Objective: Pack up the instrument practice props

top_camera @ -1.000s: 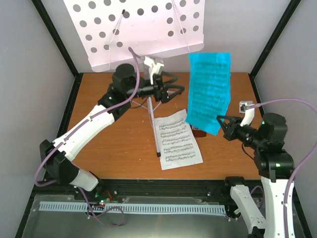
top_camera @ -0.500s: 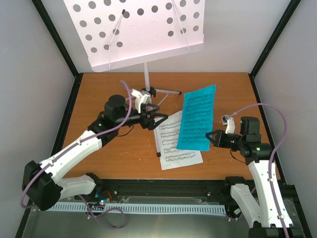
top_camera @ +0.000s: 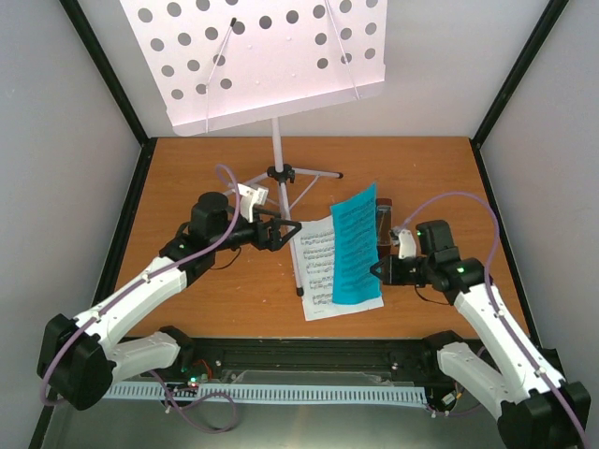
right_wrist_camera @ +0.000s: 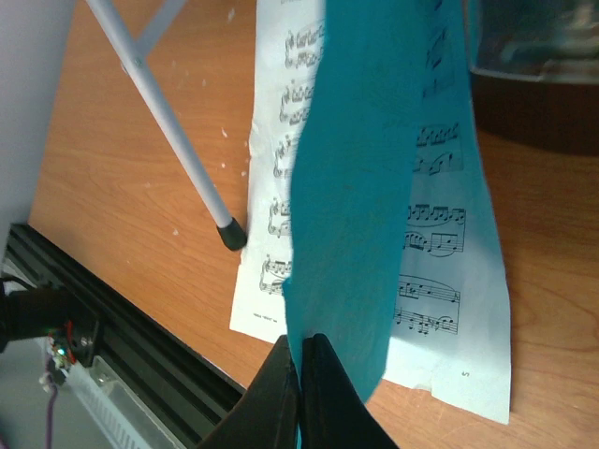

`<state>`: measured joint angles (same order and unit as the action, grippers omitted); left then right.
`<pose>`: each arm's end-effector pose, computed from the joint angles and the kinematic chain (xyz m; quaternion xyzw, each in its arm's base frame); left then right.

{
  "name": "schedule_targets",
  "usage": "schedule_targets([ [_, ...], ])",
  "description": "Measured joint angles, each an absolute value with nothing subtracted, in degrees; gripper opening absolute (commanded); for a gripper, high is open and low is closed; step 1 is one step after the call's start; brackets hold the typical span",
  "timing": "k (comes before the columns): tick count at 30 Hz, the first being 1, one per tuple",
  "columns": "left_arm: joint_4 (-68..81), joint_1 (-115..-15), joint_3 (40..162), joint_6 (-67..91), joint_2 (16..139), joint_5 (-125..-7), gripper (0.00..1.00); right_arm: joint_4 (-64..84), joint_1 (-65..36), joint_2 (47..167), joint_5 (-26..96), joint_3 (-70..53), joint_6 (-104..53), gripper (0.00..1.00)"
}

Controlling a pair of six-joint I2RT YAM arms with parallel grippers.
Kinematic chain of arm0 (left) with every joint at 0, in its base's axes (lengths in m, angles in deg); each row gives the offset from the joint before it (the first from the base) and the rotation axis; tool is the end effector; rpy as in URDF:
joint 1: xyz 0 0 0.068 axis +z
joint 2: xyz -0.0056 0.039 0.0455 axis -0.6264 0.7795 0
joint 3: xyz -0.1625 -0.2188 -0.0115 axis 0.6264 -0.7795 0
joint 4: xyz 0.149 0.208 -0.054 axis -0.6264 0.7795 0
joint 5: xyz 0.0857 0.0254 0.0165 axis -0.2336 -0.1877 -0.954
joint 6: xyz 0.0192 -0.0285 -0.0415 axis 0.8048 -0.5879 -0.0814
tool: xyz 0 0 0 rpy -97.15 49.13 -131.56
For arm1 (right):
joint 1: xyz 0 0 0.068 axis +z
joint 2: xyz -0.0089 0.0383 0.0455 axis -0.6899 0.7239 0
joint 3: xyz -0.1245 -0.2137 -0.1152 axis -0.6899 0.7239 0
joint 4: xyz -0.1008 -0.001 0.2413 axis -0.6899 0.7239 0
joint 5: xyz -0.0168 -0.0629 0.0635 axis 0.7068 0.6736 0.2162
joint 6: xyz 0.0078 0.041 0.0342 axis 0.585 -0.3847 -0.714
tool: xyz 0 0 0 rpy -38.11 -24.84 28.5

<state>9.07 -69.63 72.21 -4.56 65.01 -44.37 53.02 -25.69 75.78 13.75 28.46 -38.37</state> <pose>0.2043 -0.1425 0.2904 0.1659 0.7848 -0.4590 0.3821 0.1493 0.0666 0.2417 -0.0639 0.9232 0.3219 0.2001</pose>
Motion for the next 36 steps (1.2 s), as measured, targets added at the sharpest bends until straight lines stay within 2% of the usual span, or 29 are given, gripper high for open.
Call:
schedule_targets([
  [8, 9.20, -69.63, 69.28, -6.46, 64.22, -49.25, 1.00, 47.82, -20.62, 83.06, 20.55, 29.12, -40.90, 0.03],
  [10, 8.33, -69.63, 67.95, -7.97, 64.42, -49.77, 0.99, 46.42, -19.20, 84.96, 21.20, 29.25, -41.36, 0.06],
  [12, 7.32, -69.63, 67.18, -9.43, 65.18, -50.25, 0.99, 45.46, -17.78, 86.89, 21.99, 29.23, -41.71, 0.14],
  [15, 5.66, -69.63, 67.01, -11.55, 67.17, -51.35, 0.99, 45.46, -16.53, 88.15, 24.09, 29.23, -41.91, 0.34],
  [20, 3.08, -69.61, 67.01, -13.82, 69.75, -54.67, 0.95, 45.53, -16.20, 86.76, 27.13, 29.23, -42.59, 0.57],
  [24, 1.60, -69.61, 67.42, -13.84, 72.51, -56.74, 0.86, 46.07, -16.18, 84.55, 31.02, 29.20, -42.76, 0.81],
  [28, 2.17, -69.61, 70.33, -12.18, 76.94, -58.21, 0.74, 48.54, -16.20, 82.19, 35.37, 27.76, -42.94, 0.98],
  [31, 2.32, -69.61, 71.42, -10.78, 78.41, -59.08, 0.68, 50.01, -16.20, 78.89, 36.46, 25.71, -42.78, 1.00],
  [36, 2.10, -69.61, 71.45, -9.17, 78.76, -60.09, 0.63, 50.66, -16.20, 70.87, 36.94, 25.01, -43.18, 1.00],
])
